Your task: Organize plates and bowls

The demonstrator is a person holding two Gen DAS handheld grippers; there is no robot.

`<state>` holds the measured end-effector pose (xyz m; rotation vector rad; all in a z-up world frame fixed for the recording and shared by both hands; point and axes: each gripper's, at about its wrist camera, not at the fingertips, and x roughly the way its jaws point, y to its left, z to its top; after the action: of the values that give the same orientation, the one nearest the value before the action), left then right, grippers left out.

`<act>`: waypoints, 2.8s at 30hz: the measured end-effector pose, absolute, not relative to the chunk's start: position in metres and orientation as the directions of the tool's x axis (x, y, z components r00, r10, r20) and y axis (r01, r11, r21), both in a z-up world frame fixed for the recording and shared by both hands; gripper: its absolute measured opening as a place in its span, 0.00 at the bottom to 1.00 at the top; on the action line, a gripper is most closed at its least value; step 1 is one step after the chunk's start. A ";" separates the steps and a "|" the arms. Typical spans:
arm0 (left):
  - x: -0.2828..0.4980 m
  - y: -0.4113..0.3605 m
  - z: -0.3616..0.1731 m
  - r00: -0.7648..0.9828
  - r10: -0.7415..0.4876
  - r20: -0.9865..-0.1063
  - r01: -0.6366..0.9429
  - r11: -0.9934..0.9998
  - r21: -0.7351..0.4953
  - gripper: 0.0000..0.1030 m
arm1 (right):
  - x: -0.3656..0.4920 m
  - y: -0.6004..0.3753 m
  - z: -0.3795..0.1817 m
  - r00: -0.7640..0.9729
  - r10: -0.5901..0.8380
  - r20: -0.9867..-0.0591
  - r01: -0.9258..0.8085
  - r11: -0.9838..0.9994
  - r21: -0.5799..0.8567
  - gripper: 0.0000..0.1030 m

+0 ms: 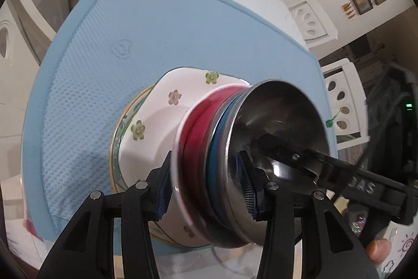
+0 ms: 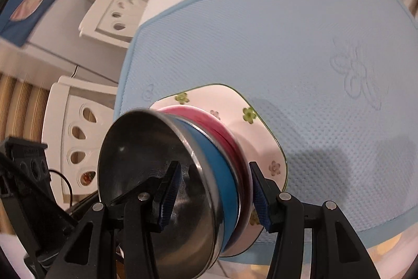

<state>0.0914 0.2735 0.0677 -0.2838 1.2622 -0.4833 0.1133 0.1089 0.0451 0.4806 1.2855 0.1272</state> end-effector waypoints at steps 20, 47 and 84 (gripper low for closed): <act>0.046 0.316 0.185 0.536 -0.436 -0.723 0.395 0.886 -0.241 0.49 | 0.024 0.147 0.154 0.478 0.276 -0.834 0.053 0.938 0.341 0.51; -0.167 0.267 0.241 0.717 -0.070 -0.693 0.123 0.992 0.028 0.76 | -0.180 0.144 0.210 0.565 -0.148 -0.812 0.221 0.975 -0.023 0.76; -0.092 0.280 0.218 0.647 -0.078 -0.759 0.159 0.987 0.034 0.76 | -0.110 0.162 0.187 0.482 -0.199 -0.854 0.321 0.946 -0.039 0.76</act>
<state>-0.0918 0.2801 0.2182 0.1004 0.8574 -0.1353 -0.1103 0.1619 0.1871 0.1318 1.0209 -0.3177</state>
